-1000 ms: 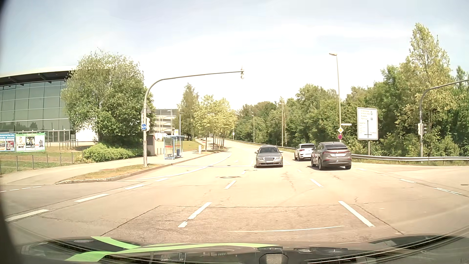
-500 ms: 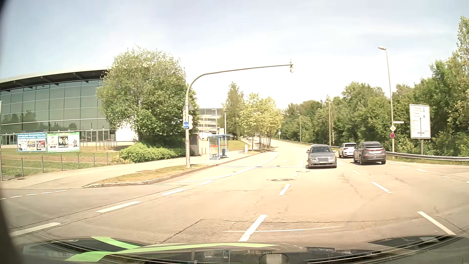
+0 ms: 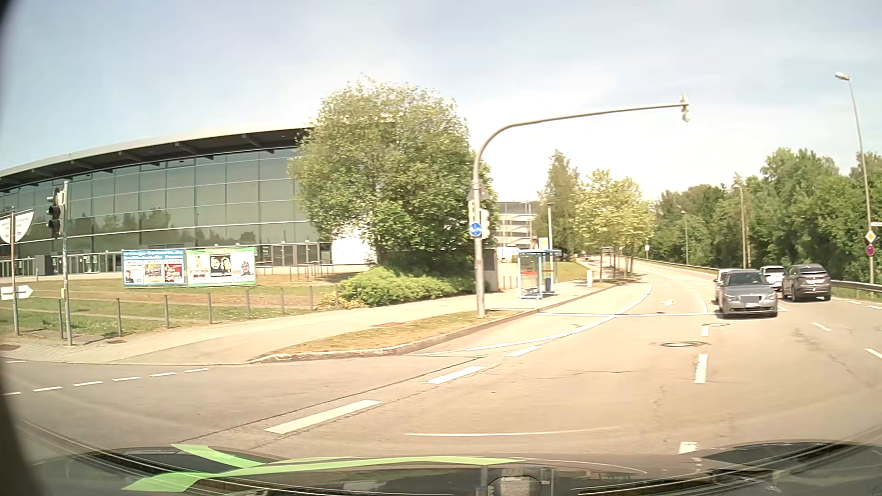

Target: Follow the waypoints while adhering to traffic rules and regulations

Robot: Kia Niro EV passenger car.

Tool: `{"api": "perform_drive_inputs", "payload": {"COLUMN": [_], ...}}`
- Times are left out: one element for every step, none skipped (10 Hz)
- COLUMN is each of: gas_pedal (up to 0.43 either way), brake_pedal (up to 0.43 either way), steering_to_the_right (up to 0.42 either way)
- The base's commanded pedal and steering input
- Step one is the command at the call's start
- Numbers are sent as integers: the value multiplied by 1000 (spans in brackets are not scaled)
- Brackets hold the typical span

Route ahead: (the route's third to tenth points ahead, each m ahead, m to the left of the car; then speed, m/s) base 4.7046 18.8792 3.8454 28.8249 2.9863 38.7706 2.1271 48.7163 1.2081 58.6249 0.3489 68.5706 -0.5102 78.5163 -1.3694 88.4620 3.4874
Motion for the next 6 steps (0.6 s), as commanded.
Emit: {"api": "perform_drive_inputs", "payload": {"gas_pedal": [47, 59, 59, 59, 59, 47], "brake_pedal": [0, 0, 0, 0, 0, 0], "steering_to_the_right": [-618, -627, -637, -640, -640, -641]}}
